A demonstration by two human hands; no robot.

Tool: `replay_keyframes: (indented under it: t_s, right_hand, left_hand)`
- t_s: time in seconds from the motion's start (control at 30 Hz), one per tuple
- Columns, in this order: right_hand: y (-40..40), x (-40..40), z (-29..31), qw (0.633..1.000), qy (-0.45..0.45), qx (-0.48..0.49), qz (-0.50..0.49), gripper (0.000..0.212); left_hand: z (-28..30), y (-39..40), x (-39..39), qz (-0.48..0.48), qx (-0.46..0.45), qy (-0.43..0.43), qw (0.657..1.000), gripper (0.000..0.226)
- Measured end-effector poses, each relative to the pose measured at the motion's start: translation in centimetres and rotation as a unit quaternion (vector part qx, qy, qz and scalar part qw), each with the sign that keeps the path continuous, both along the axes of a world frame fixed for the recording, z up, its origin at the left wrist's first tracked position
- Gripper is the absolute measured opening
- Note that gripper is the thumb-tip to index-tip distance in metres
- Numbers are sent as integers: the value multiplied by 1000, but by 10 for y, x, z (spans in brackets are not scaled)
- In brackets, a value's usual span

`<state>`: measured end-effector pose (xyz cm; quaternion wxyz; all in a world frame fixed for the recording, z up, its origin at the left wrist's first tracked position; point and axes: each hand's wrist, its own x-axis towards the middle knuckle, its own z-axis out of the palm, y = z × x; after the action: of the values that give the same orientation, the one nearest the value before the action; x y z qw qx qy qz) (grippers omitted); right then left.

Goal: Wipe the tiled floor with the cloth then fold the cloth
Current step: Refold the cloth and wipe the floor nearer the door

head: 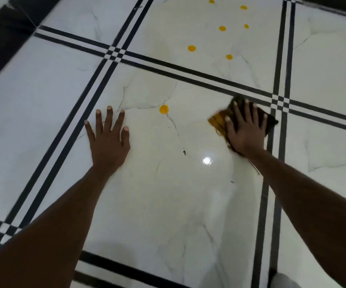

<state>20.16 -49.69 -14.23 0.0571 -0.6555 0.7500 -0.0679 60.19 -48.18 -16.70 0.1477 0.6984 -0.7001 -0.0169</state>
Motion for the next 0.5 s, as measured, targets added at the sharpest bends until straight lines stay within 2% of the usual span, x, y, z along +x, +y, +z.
replay_keyframes:
  t_s: [0.1, 0.2, 0.3, 0.33, 0.4, 0.5]
  right_hand:
    - [-58, 74, -7, 998, 6, -30, 58, 66]
    - [-35, 132, -1, 973, -4, -29, 229, 62]
    - [11, 100, 8, 924, 14, 28, 380, 64]
    - [9, 78, 10, 915, 15, 37, 401, 65]
    - [-31, 48, 7, 938, 16, 31, 346, 63]
    - [-110, 75, 3, 987, 5, 7, 160, 62]
  left_hand:
    - [-3, -1, -3, 14, 5, 8, 1000, 57]
    - [1, -3, -3, 9, 16, 6, 1000, 57]
    - [9, -6, -4, 18, 41, 1, 999, 58]
    - [10, -4, -6, 20, 44, 1, 999, 59]
    - [10, -6, -8, 18, 45, 2, 999, 59]
    - [8, -7, -5, 19, 47, 10, 999, 59]
